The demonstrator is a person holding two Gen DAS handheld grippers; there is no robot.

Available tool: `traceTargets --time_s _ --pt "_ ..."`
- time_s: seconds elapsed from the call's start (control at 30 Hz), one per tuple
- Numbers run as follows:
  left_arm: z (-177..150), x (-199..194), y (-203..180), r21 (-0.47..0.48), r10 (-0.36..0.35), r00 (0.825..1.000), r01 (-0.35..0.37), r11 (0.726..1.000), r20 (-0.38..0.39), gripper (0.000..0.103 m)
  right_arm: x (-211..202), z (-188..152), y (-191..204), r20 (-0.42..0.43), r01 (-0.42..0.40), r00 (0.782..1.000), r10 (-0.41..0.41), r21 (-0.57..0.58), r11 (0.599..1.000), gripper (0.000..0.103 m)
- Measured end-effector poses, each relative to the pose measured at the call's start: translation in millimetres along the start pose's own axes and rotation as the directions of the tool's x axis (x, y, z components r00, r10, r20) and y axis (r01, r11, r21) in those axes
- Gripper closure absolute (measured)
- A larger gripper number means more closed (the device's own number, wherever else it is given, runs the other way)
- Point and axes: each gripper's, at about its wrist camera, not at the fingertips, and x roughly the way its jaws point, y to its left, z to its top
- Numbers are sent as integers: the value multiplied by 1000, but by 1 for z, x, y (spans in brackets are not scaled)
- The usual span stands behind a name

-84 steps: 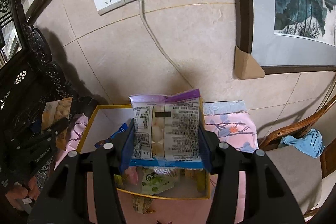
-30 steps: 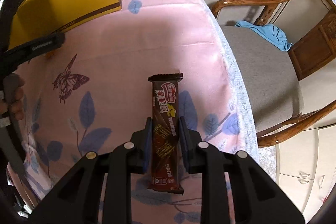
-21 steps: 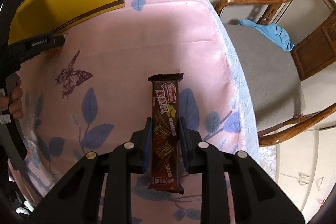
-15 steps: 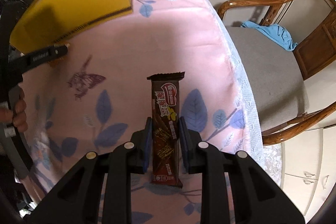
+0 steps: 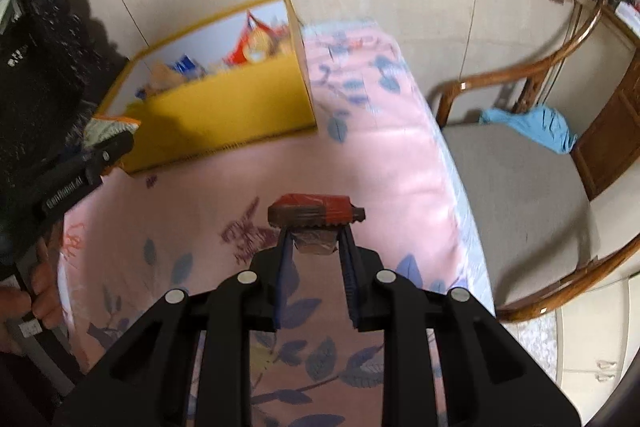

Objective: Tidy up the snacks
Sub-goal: 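Carry the chocolate bar and white bag over the yellow box and release them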

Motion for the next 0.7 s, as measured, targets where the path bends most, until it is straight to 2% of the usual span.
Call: traceTargets --time_s 0.2,0.37,0.7 --pt "13 -23 -6 35 3 999 -5 999 51 62 -34 19 3 95 -40 995 39 2 999 80" --pt "20 -39 1 24 30 996 -32 999 87 62 -51 33 9 146 -67 987 68 -11 998 80" --pt "34 -61 16 -6 75 988 -75 997 136 61 -81 66 22 268 -137 952 146 -50 989 80"
